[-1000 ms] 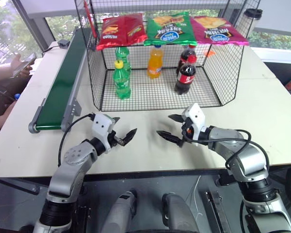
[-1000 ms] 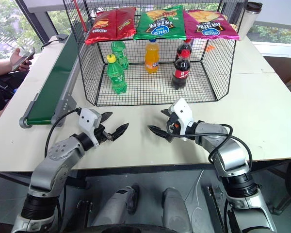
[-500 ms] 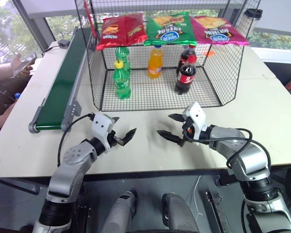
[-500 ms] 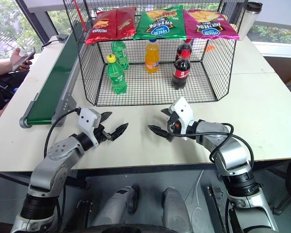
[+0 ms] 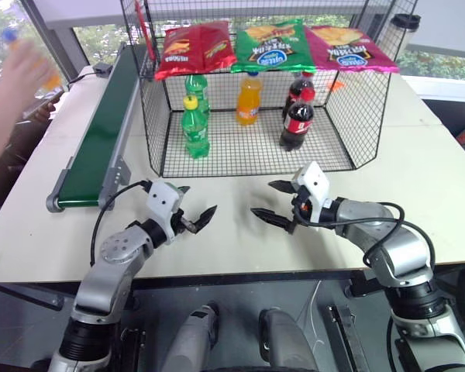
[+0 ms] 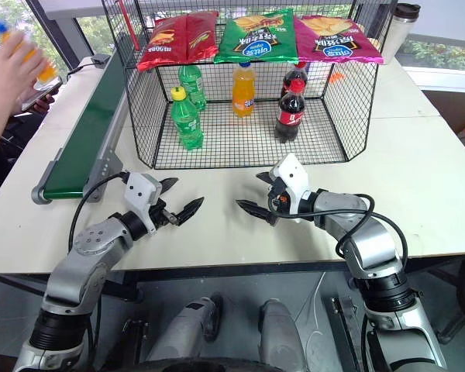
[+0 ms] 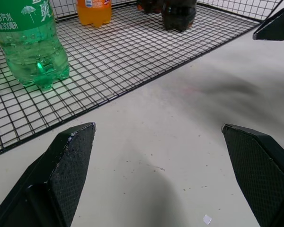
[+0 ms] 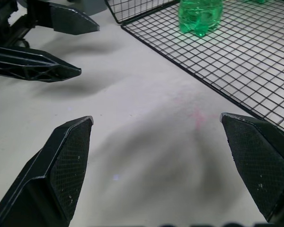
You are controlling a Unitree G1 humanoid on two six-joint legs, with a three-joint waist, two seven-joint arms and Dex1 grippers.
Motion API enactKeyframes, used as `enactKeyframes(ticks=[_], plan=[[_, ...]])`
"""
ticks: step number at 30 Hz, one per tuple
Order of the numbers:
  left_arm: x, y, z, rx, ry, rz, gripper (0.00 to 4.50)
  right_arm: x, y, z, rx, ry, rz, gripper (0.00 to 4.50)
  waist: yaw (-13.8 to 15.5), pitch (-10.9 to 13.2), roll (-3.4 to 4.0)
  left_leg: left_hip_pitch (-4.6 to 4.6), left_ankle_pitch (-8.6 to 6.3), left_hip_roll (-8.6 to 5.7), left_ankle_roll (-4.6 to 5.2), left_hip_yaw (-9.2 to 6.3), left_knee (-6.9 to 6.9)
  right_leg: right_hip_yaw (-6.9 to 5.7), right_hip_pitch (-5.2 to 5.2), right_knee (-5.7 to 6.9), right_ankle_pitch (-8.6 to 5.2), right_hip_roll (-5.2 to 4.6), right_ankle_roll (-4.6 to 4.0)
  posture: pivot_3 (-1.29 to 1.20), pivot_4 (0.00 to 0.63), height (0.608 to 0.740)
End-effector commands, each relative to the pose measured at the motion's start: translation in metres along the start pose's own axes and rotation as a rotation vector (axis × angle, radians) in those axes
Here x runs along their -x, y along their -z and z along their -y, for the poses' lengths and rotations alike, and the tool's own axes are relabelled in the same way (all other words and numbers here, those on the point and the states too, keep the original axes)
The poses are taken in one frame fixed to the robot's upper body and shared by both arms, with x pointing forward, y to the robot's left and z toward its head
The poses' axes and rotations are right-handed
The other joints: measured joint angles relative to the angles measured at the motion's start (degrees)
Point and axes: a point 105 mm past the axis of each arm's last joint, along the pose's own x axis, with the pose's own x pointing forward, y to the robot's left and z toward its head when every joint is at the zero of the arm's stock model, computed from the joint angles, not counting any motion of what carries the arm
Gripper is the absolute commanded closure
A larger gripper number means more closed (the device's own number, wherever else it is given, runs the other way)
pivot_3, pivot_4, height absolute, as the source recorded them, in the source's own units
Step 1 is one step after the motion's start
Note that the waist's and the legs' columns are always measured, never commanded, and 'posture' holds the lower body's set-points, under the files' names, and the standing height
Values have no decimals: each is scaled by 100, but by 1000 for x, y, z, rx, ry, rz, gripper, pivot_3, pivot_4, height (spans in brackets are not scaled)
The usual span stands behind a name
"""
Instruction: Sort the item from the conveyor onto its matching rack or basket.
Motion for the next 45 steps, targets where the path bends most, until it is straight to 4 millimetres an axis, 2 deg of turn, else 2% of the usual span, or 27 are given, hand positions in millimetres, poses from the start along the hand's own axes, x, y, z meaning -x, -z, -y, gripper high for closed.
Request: enactKeyframes(ticks=[1,6,10,16,22,27,36,41,45], plan=[[7,-27,-8,-61,-7,86,0,2,-25,-3,80,-40,56,42,-6,0,0,0,0,0,0,0,0,0,0,0,0,0,0,0,150,739],[18,-51,-24,-79,-27,124,0,0,-39,-7,110,-85,76,42,-4,0,0,-2,0,0,0,-1,0,-1,-1,-1,-1,1,1,0,150,739],[34,-60,-32,-91,-36,123,0,-2,-47,-14,115,-138,93,42,-13,0,0,-1,-2,1,3,-1,-3,-1,-2,-3,2,1,-1,0,150,739],[54,-62,-31,-81,-63,91,0,-4,-58,-26,121,-222,130,42,-10,1,0,-3,-2,1,3,0,-4,0,-4,-6,4,1,-6,0,150,739],[60,-63,-31,-35,-109,89,0,-4,-66,-36,113,-287,157,42,2,0,0,-3,-3,1,3,-4,-3,2,0,-7,3,0,-3,0,150,739],[65,-73,-46,-17,-223,138,0,-6,-68,-41,91,-327,174,42,-2,0,0,-3,-3,1,4,-3,-3,2,0,-10,5,0,-6,0,150,739],[101,-70,-81,52,-434,158,0,-13,-75,-43,96,-340,200,42,-8,0,0,-3,-3,1,3,-3,-4,2,-1,-11,6,1,-7,0,150,739],[126,-57,-110,79,-554,126,0,-19,-81,-35,89,-280,239,42,-7,0,0,-3,-3,1,3,-2,-4,2,-1,-14,6,1,-8,0,150,739],[131,-48,-120,77,-587,105,0,-20,-88,-32,66,-246,280,42,0,0,0,-4,-3,3,3,-2,-5,3,-2,-16,6,2,-9,0,150,739]])
